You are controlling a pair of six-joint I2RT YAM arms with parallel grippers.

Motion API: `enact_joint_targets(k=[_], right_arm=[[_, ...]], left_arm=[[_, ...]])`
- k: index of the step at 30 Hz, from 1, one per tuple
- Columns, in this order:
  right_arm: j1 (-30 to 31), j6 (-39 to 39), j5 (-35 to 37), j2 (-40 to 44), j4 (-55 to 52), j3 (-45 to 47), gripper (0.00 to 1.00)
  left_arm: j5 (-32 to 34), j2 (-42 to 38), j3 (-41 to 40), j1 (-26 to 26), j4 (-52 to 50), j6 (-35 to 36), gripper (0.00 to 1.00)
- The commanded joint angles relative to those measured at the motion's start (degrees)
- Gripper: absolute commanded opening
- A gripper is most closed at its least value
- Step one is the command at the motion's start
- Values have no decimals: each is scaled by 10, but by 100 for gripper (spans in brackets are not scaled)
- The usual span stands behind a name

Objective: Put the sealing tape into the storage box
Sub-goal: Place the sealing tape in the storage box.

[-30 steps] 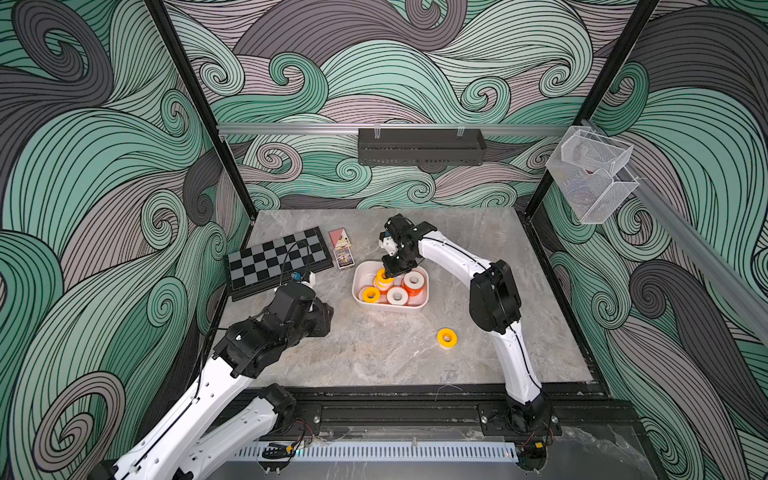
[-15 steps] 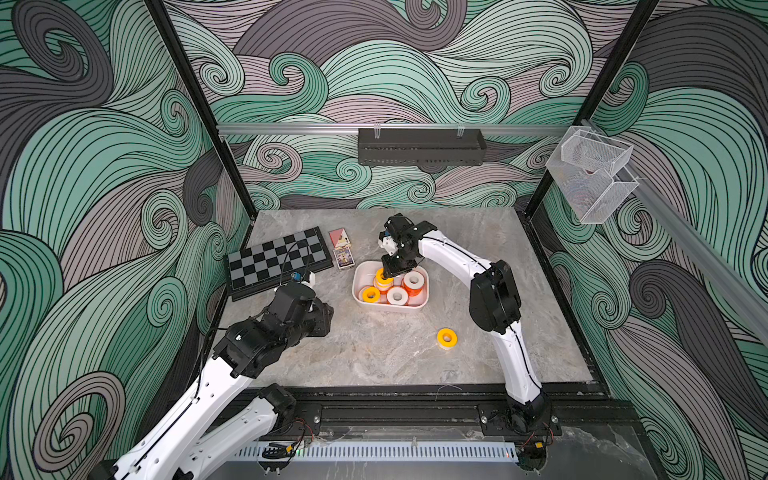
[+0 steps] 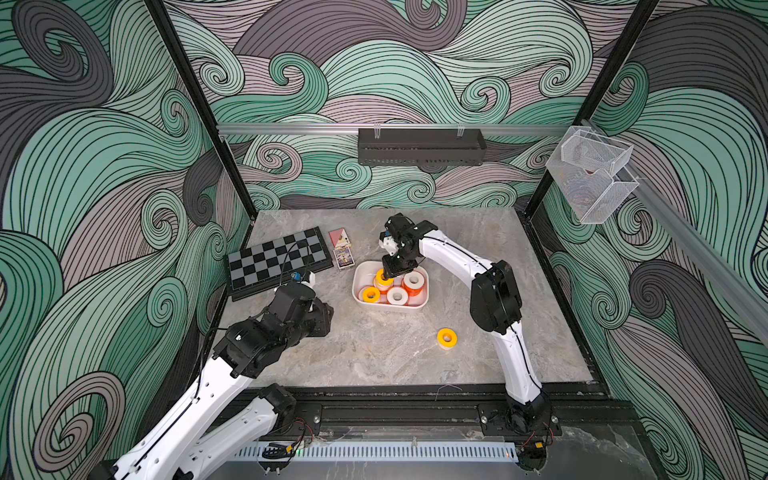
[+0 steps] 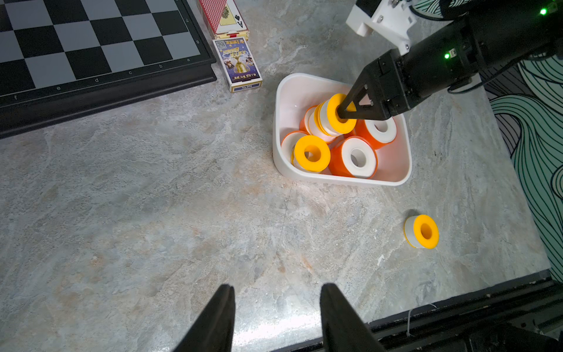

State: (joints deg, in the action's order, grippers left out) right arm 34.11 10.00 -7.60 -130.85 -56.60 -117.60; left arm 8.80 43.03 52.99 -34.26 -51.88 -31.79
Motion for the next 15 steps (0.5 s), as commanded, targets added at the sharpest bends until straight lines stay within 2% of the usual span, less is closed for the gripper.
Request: enact_joint_targets(k=[1,15], right_arm=[[-1,-1,1,28,-9,-18,42],[-1,-4,9,23,-15,-26,46]], left_arm=[[6,0,-2,-1,-11,-3,49],[6,1,-3,-1,-11,-3,49]])
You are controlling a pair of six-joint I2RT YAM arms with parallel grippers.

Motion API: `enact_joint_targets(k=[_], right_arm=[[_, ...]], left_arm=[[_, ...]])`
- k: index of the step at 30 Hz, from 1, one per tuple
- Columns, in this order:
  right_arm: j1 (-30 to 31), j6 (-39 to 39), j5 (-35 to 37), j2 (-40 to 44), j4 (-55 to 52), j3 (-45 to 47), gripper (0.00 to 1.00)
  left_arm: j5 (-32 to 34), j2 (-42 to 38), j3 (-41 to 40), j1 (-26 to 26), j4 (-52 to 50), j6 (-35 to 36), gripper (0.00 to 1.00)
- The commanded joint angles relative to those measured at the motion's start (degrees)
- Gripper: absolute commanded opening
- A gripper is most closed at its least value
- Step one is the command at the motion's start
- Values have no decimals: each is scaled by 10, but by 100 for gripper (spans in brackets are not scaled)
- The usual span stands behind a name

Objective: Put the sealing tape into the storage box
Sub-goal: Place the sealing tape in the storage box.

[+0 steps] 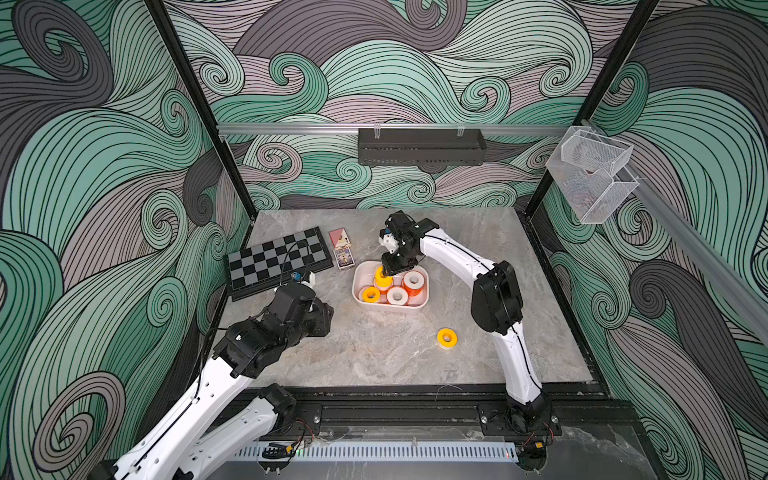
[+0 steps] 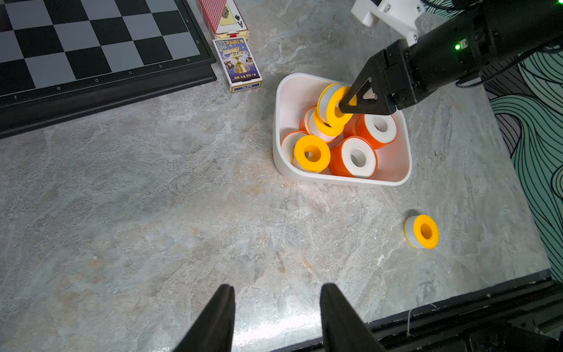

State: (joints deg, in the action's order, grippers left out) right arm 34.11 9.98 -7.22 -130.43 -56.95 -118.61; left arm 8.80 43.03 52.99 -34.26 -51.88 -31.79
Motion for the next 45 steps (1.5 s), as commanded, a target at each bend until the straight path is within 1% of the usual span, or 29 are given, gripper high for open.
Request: enact_joint_targets(k=[1,5,19,28,32,36,40,43,45], right_arm=[[0,-3,7,17,-11,-17,46],[-1,-4,5,17,-15,-21,45],[0,-5,-16,53,-15,9,33],[0,-4,-20,51,-28,18,32],[-1,-4,-20,37,-28,5,33],[0,-4,-24,41,-29,2,33],[0,-3,-16,79,-26,24,34],[-1,2,7,140,-6,79,36],[-4,9,28,195,19,139,37]], left_arm=[[6,1,-3,-1,-11,-3,49],[6,1,-3,-1,-12,-3,49],[5,2,-2,-1,-12,-3,49],[3,3,-3,-2,-11,-3,50],[3,4,-2,-1,-11,-2,49],[3,3,-3,-1,-10,-2,49],[-1,7,-3,-2,-9,-2,50],[-17,14,-3,-1,-2,2,49],[-41,26,-4,-2,8,4,49]])
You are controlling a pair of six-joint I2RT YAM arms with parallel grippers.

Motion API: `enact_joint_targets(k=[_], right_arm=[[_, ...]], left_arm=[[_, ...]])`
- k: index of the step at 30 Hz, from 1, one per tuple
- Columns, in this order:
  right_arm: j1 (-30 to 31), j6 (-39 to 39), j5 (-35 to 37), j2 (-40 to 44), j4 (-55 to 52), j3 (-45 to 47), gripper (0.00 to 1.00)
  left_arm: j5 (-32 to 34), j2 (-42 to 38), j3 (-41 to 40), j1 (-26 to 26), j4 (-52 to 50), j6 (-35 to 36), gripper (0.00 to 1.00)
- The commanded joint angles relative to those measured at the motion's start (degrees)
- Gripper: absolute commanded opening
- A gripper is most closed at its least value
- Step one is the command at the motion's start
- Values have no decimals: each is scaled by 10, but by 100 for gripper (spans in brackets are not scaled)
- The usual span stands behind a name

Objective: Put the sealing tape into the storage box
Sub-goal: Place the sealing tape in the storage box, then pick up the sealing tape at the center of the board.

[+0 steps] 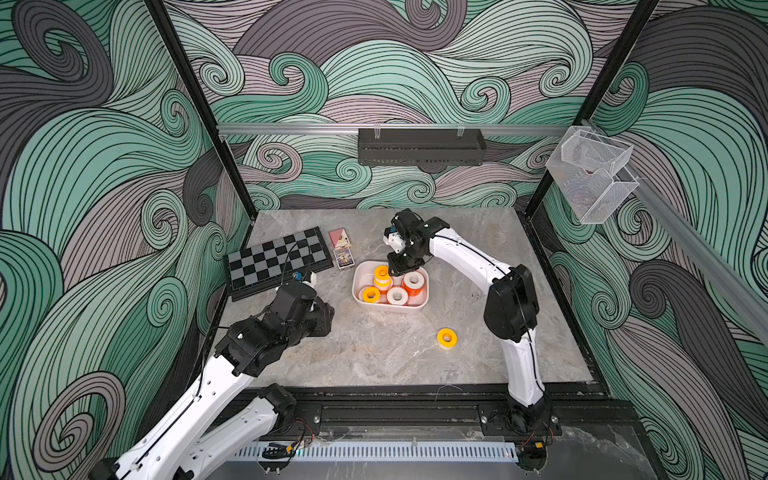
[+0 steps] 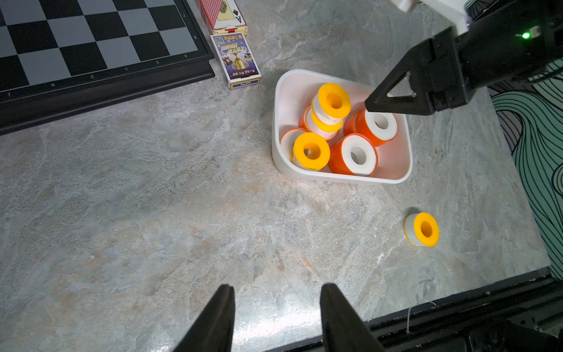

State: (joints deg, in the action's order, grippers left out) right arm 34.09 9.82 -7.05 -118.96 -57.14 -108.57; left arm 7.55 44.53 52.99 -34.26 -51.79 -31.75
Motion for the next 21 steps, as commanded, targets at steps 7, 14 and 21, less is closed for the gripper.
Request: enact_joint_targets(k=[7,14,21], right_arm=[[-47,57,81,304,154,338,40],[-153,112,60,448,273,562,42],[-240,148,31,508,339,664,43]], left_arm=[[-91,107,-4,-83,73,-33,48],[-57,310,43,-228,191,-80,49],[-22,504,150,-295,236,-106,49]])
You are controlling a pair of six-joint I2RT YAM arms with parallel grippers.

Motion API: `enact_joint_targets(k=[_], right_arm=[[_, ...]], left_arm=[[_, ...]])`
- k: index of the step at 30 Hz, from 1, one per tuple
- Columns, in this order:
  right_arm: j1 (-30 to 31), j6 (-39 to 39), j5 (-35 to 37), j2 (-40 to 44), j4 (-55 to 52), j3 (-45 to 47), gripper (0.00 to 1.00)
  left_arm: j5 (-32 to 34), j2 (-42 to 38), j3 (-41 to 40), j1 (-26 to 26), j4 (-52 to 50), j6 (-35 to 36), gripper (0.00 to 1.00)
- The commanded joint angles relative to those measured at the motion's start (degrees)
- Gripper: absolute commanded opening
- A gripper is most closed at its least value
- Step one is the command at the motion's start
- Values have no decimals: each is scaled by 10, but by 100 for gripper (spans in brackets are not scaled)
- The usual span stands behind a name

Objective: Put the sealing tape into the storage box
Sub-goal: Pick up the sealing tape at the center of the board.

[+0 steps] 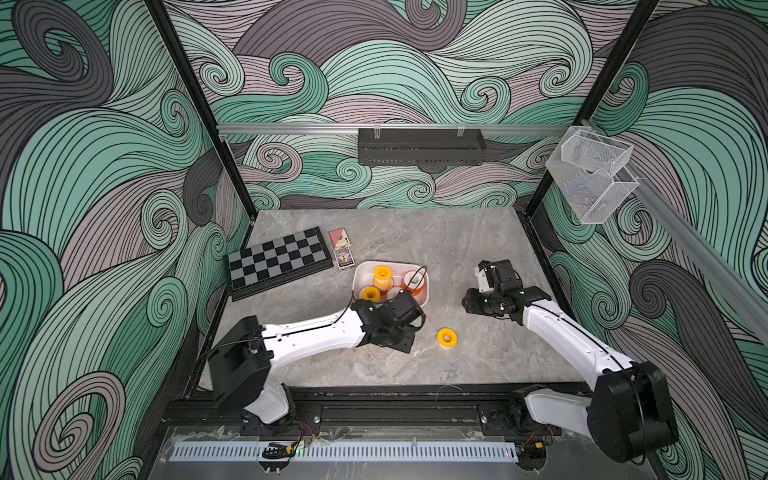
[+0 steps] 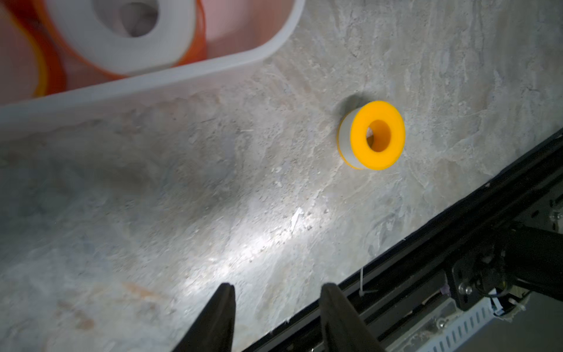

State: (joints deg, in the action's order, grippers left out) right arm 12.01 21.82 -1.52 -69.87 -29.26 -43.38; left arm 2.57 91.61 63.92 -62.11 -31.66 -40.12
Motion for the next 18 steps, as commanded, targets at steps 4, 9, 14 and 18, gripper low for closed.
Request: enact_joint_targets(k=[4,9,14,18], right_arm=[[-41,35,-39,21,72,22,43],[-51,32,-57,21,76,28,43],[-51,28,-66,14,78,29,43],[-51,27,-66,13,78,27,43]], left_arm=[[48,120,108,-35,31,-32,50],[80,205,193,-50,-20,-26,50],[82,253,242,-50,-44,-20,50],[77,287,268,-51,-54,-11,50]])
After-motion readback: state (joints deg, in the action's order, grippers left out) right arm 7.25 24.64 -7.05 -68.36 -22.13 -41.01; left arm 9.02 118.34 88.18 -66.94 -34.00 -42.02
